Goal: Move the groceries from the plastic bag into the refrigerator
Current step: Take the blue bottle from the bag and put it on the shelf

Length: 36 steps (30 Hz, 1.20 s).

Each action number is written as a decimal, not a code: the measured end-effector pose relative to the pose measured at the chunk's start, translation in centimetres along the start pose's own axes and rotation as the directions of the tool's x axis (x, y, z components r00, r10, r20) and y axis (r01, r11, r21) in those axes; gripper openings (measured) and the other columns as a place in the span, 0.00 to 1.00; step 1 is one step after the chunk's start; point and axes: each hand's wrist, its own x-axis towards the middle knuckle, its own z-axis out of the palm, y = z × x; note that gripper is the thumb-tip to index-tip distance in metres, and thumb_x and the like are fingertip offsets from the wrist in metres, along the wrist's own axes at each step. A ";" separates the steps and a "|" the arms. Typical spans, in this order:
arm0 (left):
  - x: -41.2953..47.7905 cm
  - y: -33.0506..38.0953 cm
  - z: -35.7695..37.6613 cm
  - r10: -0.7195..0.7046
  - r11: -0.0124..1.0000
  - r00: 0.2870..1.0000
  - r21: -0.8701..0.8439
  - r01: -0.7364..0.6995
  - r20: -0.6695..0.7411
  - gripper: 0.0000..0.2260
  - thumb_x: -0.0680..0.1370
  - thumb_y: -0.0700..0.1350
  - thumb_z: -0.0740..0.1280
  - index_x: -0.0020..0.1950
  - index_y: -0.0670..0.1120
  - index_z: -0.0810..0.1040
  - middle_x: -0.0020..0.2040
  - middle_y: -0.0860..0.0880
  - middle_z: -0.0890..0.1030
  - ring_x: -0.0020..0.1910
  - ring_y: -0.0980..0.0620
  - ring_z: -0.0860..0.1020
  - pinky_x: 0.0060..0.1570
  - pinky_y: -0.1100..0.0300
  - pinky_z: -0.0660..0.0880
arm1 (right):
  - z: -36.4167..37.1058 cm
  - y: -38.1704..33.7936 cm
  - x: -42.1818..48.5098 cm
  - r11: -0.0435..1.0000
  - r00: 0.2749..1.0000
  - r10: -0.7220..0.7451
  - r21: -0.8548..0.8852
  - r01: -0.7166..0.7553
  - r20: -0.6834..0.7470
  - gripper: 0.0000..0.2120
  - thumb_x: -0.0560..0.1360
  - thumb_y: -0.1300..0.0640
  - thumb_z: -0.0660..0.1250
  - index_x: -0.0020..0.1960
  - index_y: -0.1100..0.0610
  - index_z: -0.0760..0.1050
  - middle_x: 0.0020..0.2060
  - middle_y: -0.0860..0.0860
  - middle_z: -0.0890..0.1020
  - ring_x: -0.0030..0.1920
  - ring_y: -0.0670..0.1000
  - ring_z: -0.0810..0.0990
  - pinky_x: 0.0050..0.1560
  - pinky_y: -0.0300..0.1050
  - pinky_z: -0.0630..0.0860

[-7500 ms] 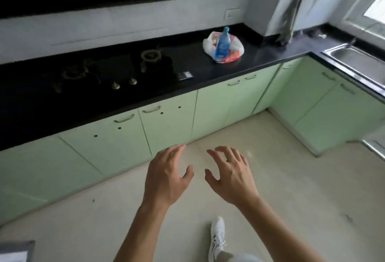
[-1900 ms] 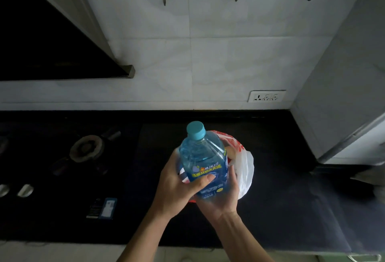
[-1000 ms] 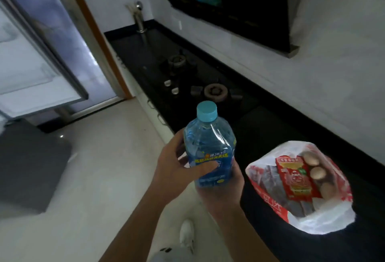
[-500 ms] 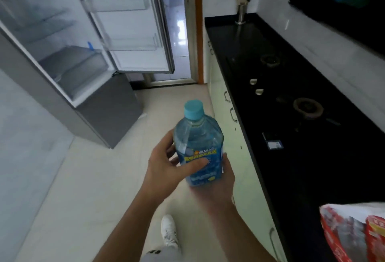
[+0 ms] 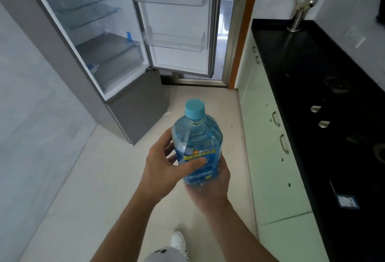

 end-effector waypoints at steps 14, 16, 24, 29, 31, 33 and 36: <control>11.4 -2.3 -13.0 0.002 1.000 0.991 0.003 -0.002 -0.137 0.31 0.63 0.52 0.78 0.65 0.52 0.76 0.57 0.53 0.83 0.57 0.50 0.82 0.53 0.55 0.81 | 6.3 6.8 15.6 0.990 0.990 0.139 -0.031 -0.139 -0.010 0.30 0.81 0.40 0.53 0.70 0.60 0.75 0.64 0.61 0.79 0.61 0.61 0.80 0.60 0.55 0.79; 12.6 -2.6 -13.8 0.002 1.000 0.989 0.007 -0.001 -0.151 0.31 0.63 0.53 0.78 0.65 0.52 0.76 0.56 0.54 0.83 0.57 0.51 0.82 0.53 0.57 0.81 | 6.6 7.1 17.3 0.985 0.987 0.159 -0.064 -0.162 -0.036 0.30 0.81 0.39 0.53 0.71 0.59 0.74 0.65 0.61 0.78 0.63 0.60 0.78 0.64 0.54 0.76; 19.7 -3.3 -15.8 0.001 1.000 0.970 0.021 0.004 -0.243 0.30 0.64 0.53 0.77 0.64 0.51 0.76 0.56 0.55 0.83 0.56 0.52 0.82 0.52 0.58 0.81 | 7.7 6.1 25.8 0.960 0.968 0.249 -0.127 -0.250 -0.023 0.31 0.82 0.39 0.53 0.73 0.60 0.71 0.67 0.60 0.77 0.66 0.60 0.75 0.69 0.53 0.70; 26.4 -3.4 -15.9 0.011 1.000 0.955 0.028 -0.002 -0.298 0.31 0.64 0.50 0.78 0.66 0.48 0.75 0.57 0.53 0.83 0.57 0.52 0.82 0.52 0.59 0.81 | 9.4 3.5 32.9 0.945 0.951 0.310 -0.122 -0.305 0.022 0.31 0.82 0.40 0.53 0.75 0.60 0.68 0.68 0.60 0.75 0.68 0.59 0.72 0.69 0.54 0.70; 29.5 -3.1 -15.8 -0.001 1.000 0.947 0.024 0.009 -0.321 0.31 0.64 0.50 0.78 0.66 0.47 0.75 0.57 0.53 0.83 0.57 0.52 0.82 0.52 0.58 0.81 | 10.5 2.0 35.7 0.936 0.942 0.334 -0.123 -0.329 0.025 0.31 0.82 0.39 0.53 0.75 0.60 0.67 0.69 0.61 0.74 0.69 0.60 0.73 0.69 0.55 0.72; 32.7 -2.7 -15.5 -0.006 1.000 0.941 0.016 0.013 -0.338 0.31 0.64 0.50 0.78 0.65 0.47 0.75 0.57 0.52 0.83 0.56 0.51 0.82 0.52 0.58 0.81 | 11.5 0.2 38.6 0.928 0.930 0.365 -0.098 -0.359 0.043 0.31 0.82 0.39 0.53 0.76 0.59 0.66 0.69 0.62 0.74 0.68 0.61 0.74 0.67 0.56 0.74; 37.6 -2.5 -14.9 -0.012 1.000 0.937 0.018 0.019 -0.348 0.30 0.66 0.46 0.80 0.65 0.46 0.75 0.56 0.51 0.84 0.56 0.51 0.82 0.53 0.56 0.81 | 12.9 -2.4 42.6 0.921 0.919 0.387 -0.086 -0.381 0.074 0.32 0.82 0.39 0.53 0.77 0.59 0.63 0.69 0.62 0.73 0.67 0.61 0.75 0.65 0.56 0.75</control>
